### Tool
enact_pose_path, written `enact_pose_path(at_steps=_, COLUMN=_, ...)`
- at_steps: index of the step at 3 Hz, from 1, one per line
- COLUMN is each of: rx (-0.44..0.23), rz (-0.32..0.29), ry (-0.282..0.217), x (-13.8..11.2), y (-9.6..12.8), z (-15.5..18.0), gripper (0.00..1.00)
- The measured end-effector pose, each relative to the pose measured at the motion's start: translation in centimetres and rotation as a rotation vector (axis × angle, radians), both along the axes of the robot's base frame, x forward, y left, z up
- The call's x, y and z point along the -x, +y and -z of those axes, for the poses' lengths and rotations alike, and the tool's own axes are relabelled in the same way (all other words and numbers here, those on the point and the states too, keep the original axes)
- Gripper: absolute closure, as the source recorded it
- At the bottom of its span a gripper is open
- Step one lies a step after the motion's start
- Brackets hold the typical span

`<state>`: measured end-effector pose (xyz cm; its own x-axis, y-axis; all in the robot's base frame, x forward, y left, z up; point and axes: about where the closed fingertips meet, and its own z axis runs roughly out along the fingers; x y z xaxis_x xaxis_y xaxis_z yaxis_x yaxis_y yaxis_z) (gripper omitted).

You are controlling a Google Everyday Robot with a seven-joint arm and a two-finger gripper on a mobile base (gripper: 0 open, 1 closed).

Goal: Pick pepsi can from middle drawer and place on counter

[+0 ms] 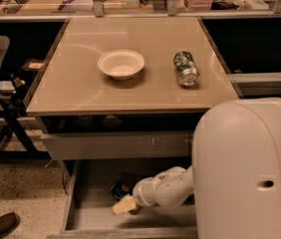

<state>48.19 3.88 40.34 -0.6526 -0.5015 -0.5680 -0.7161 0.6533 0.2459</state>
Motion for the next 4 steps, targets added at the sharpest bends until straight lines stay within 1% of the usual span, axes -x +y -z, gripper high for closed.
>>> enact_pose_path(at_steps=1, rx=0.003, rz=0.017, ry=0.002, x=-0.4, y=0.4, z=1.4, gripper=0.00)
enact_pose_path(at_steps=2, rx=0.011, rz=0.036, ry=0.018, x=-0.2, y=1.1, z=3.3, gripper=0.00)
enact_pose_path(at_steps=3, rx=0.018, rz=0.062, ry=0.044, x=0.6, y=1.6, z=5.3, gripper=0.00)
enact_pose_path(at_steps=4, rx=0.016, rz=0.069, ry=0.046, x=0.6, y=1.8, z=5.3, gripper=0.19)
